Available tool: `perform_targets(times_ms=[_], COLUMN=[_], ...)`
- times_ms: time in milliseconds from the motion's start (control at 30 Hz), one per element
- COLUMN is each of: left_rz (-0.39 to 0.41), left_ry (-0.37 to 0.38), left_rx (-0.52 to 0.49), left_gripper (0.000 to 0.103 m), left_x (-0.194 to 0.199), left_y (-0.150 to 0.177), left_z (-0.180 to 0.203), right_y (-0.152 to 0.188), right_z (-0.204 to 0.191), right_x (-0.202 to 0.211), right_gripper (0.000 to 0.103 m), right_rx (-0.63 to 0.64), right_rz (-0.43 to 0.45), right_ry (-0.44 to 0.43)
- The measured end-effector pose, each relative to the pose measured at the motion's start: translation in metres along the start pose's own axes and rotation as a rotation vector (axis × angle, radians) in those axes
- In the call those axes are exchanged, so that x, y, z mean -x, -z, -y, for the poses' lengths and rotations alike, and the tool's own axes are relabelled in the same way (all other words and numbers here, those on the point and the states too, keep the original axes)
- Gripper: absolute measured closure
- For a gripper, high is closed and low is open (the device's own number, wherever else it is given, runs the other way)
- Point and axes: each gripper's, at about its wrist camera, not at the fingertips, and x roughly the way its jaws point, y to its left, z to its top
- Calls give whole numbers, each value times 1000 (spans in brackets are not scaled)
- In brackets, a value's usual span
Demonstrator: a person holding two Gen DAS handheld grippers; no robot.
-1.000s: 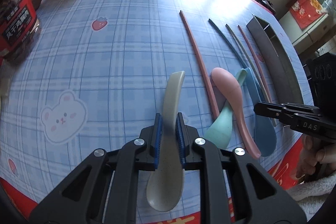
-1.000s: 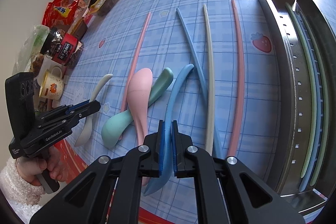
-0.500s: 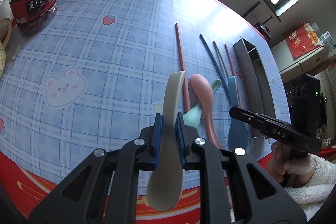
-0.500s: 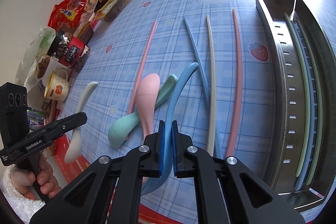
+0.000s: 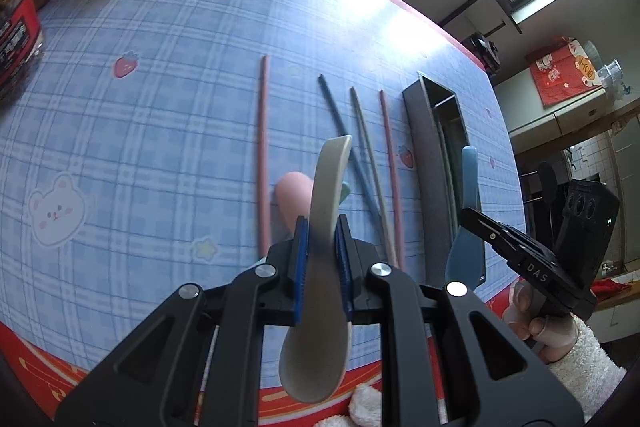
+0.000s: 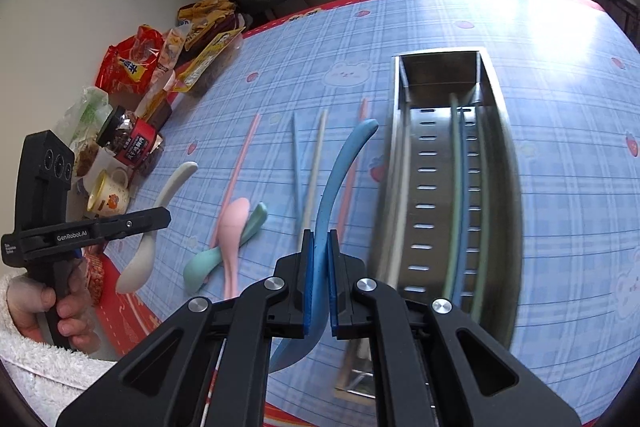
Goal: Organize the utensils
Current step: 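Carry both spoons into the steel basket and open both tools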
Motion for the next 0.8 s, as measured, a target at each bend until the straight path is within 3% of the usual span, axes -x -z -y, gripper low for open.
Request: perform_targets(times_ms=[233,467,800], left_rz=[-70,-100,-167], left_ry=[49,79,98], left_rx=[-69,-61,22], left_gripper=[86,86,85], left_x=[-47,-84,-128], left_y=[-25,-40,-41], left_z=[72,125,156], right_y=[-9,-8,4], right_z=[42,59,64], right_x=[11,10,11], right_gripper=[96,96,96], right_rx=[54,60,52], right_rz=[-42,-80,-102], right_ry=[91,108,114])
